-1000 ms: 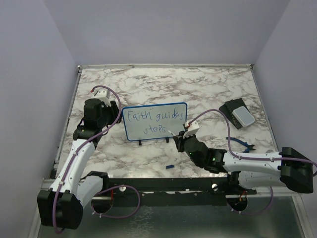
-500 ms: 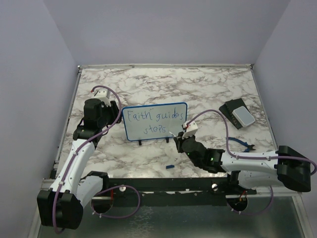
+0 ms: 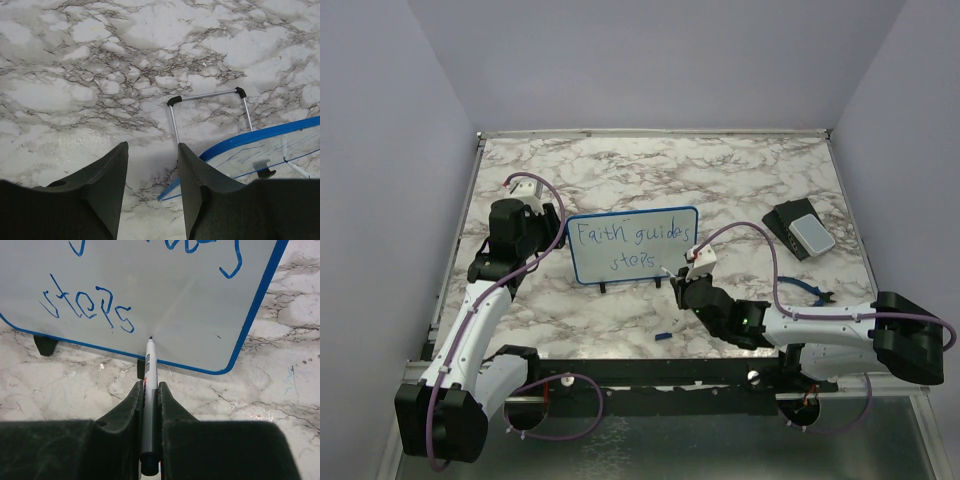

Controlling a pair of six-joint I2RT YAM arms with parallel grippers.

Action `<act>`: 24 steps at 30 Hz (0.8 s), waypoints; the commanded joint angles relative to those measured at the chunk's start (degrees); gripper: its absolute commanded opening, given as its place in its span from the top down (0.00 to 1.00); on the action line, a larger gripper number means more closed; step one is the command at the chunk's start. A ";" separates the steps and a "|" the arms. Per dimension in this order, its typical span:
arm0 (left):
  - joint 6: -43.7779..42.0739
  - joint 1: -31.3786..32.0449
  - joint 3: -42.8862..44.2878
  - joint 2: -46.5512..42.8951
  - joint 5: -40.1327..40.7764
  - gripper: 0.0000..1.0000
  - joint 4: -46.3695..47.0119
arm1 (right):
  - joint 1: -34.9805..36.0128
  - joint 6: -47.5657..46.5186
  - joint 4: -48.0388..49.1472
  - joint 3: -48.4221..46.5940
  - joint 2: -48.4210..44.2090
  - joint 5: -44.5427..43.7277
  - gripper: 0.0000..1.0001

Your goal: Write a sentence on the whiteboard

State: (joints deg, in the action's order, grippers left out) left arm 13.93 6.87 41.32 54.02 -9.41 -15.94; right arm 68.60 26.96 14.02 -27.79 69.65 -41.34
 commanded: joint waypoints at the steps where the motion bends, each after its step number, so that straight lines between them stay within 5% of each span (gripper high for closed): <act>1: 0.05 0.30 -0.89 -0.32 -0.43 0.53 0.13 | -0.12 -0.42 1.69 -1.04 0.48 -2.60 0.99; 13: 0.38 0.33 -0.46 -2.05 5.82 0.51 -1.27 | -0.08 -4.85 2.45 0.54 -4.29 5.73 0.99; 18: 0.84 0.20 -0.29 -5.95 14.75 0.33 -2.72 | -0.13 -6.60 -1.30 1.04 -12.43 10.45 0.99; 24: 0.86 0.28 -0.23 -10.06 19.59 0.18 -2.79 | -0.10 -6.90 -8.94 -3.63 -17.43 2.87 0.99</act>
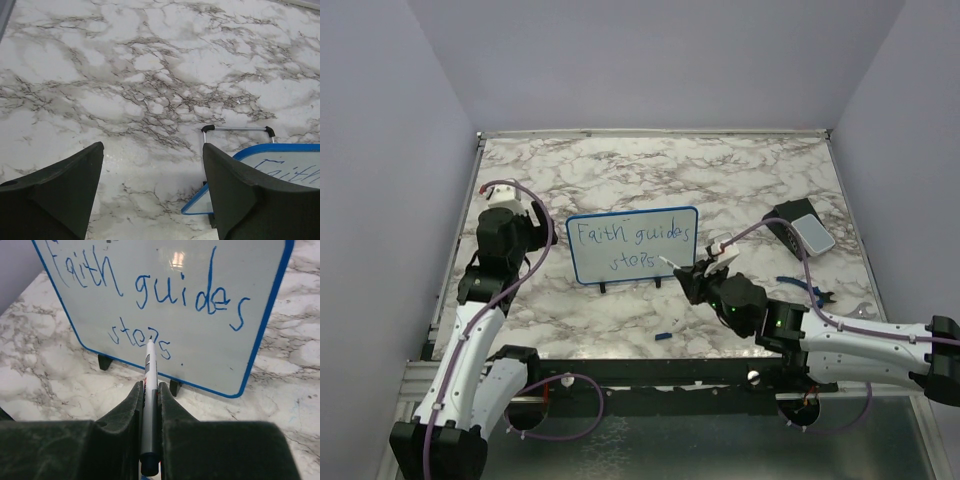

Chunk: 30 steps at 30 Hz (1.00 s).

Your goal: Write a sentence on the whiteboard

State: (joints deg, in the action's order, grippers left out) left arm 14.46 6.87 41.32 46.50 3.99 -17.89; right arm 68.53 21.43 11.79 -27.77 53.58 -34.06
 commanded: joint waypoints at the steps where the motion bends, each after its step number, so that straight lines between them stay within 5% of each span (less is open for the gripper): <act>1: -0.07 0.33 0.00 -2.93 6.26 0.17 -0.74 | -0.06 -1.87 -7.86 -5.15 -1.34 -6.19 0.99; 14: -7.72 4.18 12.64 -2.42 -1.12 0.25 -1.74 | -4.56 -25.52 6.67 -14.72 -3.06 -13.25 0.99; 23: -9.42 19.95 21.42 5.25 -8.95 0.29 -3.07 | -23.26 -21.83 2.32 -20.32 0.84 -0.07 0.99; 30: -8.82 37.72 12.79 9.61 -19.49 0.29 2.62 | -39.03 -7.96 -7.79 -18.40 0.71 7.25 0.99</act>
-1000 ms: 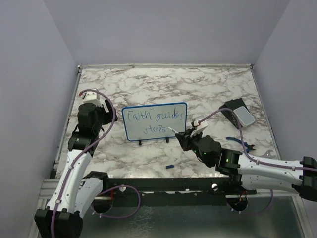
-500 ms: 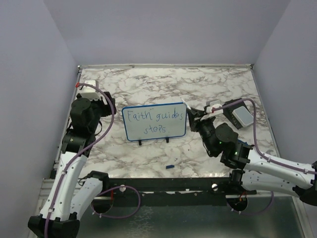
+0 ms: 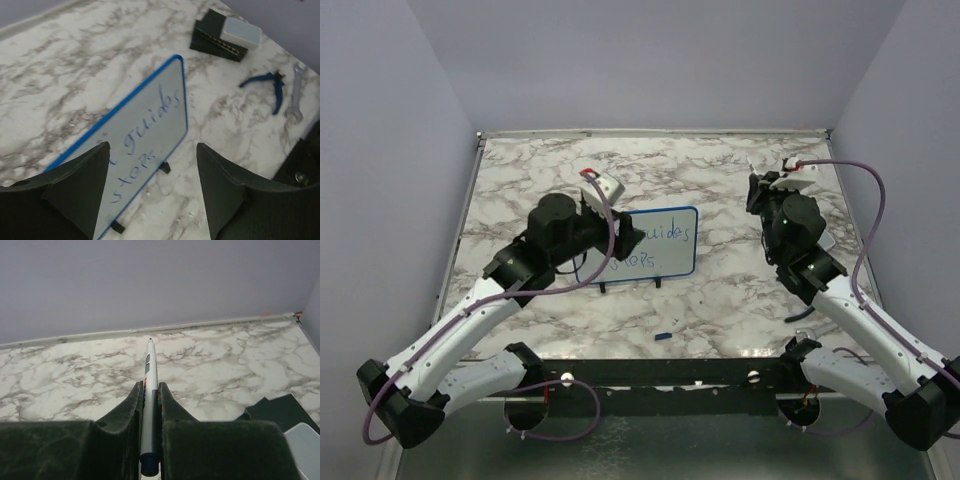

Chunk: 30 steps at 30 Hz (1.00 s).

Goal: Write a sentence on the whiteboard
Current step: Write a sentence on the whiteboard, then close the whiteboard marker at the center of the board.

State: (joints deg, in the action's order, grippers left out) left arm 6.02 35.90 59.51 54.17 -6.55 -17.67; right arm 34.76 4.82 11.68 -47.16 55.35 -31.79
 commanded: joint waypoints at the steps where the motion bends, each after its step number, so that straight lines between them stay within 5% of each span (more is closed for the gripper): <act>1: -0.58 12.08 -7.22 2.43 -8.76 0.29 2.70 | -5.92 10.48 -9.51 2.14 -1.92 4.53 0.99; 6: -1.34 26.47 -13.75 6.97 -3.84 0.29 3.43 | -6.20 18.26 -17.29 8.57 -7.80 6.19 0.99; 8: -1.72 28.86 -15.28 10.03 -2.55 0.43 3.45 | -6.20 20.53 -19.87 10.57 -9.51 8.03 0.99; 10: -1.44 30.13 -15.88 13.25 -1.97 0.49 3.87 | -6.20 22.02 -21.92 11.98 -10.78 10.03 0.99; 19: -1.81 34.08 -12.80 26.35 2.14 0.48 3.87 | -6.20 23.02 -23.10 13.76 -13.93 13.00 0.99; 30: -0.12 36.13 -13.23 30.69 9.21 0.48 2.43 | -6.20 23.94 -22.05 15.49 -14.73 14.74 0.99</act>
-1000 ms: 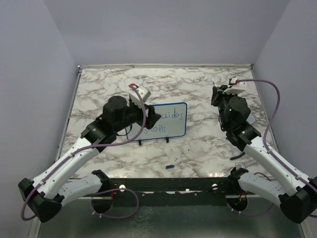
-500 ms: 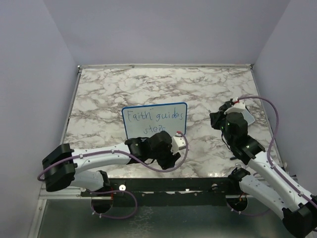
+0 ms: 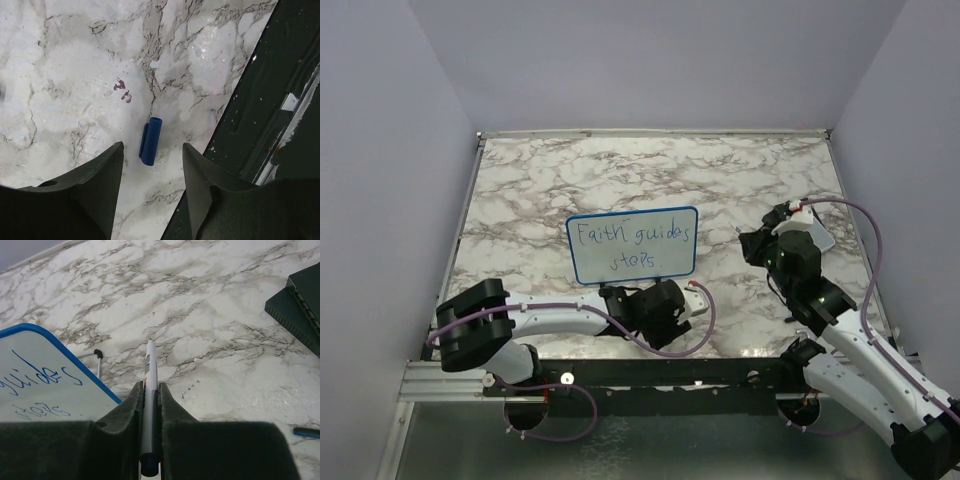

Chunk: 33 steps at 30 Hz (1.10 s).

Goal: Write a sentence on the whiteboard
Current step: Close the whiteboard marker at the center of the board.

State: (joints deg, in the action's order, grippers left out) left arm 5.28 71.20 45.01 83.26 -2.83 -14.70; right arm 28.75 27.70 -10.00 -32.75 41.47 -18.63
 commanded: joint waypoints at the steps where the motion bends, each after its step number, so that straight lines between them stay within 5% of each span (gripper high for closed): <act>1: 0.77 1.06 1.23 1.92 6.12 0.49 -0.81 | -0.19 1.07 -0.44 1.23 -0.90 1.60 0.99; 18: -0.32 1.49 2.83 7.44 6.98 0.58 -2.96 | -0.19 1.64 -1.58 1.84 -3.49 1.91 0.99; 27: 0.78 2.00 2.30 6.00 5.89 0.84 -3.13 | -0.19 2.40 -4.80 1.22 -5.73 2.04 0.99; 33: 0.15 2.01 1.24 1.18 7.90 0.88 -2.32 | -0.19 3.93 -12.87 -2.25 -6.99 2.51 0.99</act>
State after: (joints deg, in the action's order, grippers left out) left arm 5.69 72.82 47.18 89.19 3.14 -16.62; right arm 28.75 30.30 -15.57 -31.88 35.18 -17.45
